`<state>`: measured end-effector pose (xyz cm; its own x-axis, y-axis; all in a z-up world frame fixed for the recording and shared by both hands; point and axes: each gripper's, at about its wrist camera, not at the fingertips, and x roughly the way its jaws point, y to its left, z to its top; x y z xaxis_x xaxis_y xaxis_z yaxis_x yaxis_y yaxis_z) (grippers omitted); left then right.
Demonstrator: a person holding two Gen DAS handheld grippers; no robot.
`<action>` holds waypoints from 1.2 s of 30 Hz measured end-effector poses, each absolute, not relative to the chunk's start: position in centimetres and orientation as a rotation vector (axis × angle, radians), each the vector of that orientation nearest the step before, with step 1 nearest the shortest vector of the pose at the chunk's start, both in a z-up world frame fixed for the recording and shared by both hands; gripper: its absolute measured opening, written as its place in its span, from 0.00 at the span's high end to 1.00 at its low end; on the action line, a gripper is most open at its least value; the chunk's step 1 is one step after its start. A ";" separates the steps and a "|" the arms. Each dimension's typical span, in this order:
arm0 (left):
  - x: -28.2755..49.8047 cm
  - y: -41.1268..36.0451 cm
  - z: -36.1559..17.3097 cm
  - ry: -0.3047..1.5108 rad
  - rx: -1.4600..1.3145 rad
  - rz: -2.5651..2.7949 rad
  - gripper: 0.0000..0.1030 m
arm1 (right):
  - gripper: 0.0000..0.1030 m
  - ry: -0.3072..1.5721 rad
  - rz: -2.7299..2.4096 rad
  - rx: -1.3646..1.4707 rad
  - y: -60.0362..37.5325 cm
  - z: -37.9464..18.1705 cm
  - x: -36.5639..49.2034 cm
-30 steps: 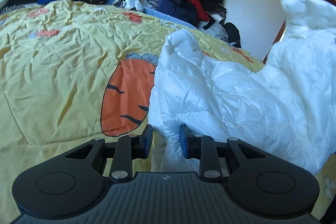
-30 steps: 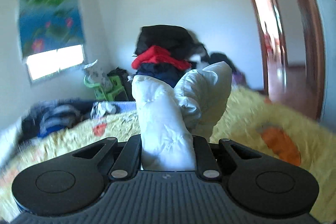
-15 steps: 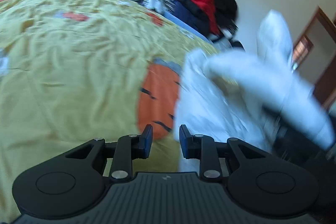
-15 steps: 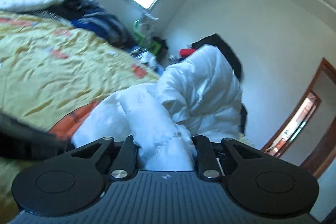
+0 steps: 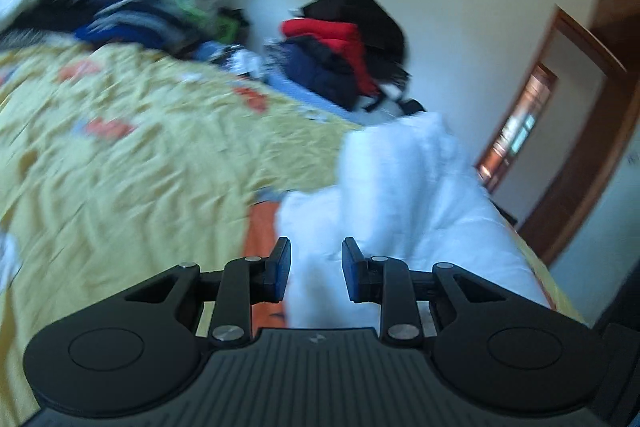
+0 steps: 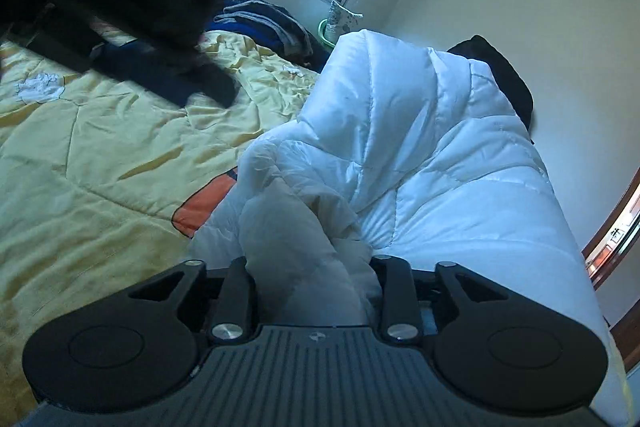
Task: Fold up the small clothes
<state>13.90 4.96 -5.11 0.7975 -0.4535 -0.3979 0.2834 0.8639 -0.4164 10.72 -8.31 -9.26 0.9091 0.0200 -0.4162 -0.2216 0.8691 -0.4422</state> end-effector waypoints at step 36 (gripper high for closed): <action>17.2 -0.2 -8.6 0.640 -0.070 -0.367 0.37 | 0.60 0.529 0.228 -0.078 -22.9 -0.2 22.1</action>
<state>17.15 -0.22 -8.63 0.7403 -0.3557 -0.5705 0.3131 0.9333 -0.1757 22.05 -22.85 -0.20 0.8389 0.1953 -0.5080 -0.2355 0.9717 -0.0154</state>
